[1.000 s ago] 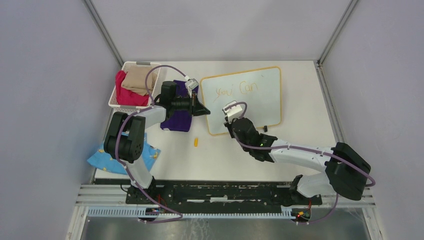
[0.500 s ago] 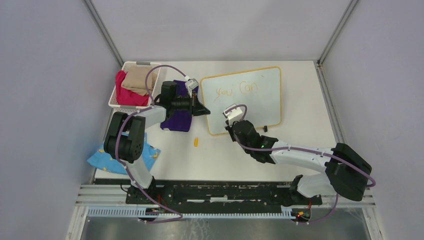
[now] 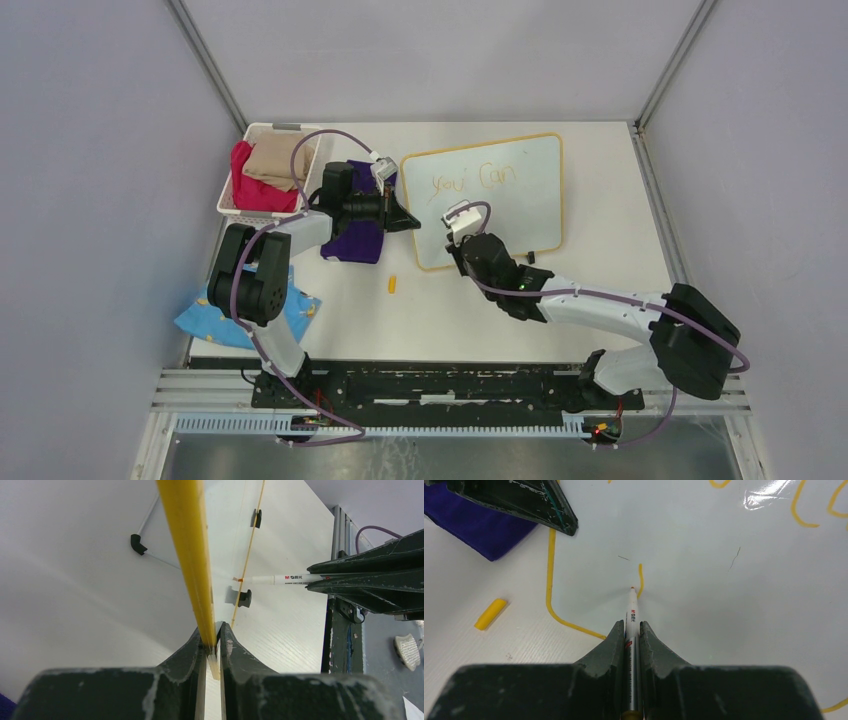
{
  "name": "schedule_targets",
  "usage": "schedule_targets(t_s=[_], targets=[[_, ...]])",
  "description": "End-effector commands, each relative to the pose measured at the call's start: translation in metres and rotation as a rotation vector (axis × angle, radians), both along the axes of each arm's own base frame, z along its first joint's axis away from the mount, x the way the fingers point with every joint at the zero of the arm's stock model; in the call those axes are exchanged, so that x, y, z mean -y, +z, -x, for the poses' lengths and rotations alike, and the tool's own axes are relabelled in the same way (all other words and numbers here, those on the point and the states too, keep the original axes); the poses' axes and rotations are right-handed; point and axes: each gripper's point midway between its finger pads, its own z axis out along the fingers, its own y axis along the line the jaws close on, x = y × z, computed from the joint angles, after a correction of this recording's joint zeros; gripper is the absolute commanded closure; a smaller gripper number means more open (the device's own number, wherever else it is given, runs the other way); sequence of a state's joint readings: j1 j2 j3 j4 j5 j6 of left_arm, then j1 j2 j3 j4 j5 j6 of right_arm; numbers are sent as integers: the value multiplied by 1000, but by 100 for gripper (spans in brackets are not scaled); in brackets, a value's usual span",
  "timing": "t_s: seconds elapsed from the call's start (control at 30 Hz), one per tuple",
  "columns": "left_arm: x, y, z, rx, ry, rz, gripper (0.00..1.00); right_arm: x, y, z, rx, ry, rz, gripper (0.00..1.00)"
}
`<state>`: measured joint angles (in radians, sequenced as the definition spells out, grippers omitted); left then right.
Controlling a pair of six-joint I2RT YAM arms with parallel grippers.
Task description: Write a sentence on the whiteboard
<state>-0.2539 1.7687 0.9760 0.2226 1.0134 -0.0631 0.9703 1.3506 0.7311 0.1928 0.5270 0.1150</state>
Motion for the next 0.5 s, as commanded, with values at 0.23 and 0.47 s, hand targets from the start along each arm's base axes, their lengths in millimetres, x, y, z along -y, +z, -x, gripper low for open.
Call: schedule_targets(t_s=[0.23,0.47], targets=[[-5,-25,-12,77,46,-122,98,-14,3,-2,-10,44,-19,100],[-6,-25,-12,76,48,-124,98,-8,-17,7,-52,62,10,100]])
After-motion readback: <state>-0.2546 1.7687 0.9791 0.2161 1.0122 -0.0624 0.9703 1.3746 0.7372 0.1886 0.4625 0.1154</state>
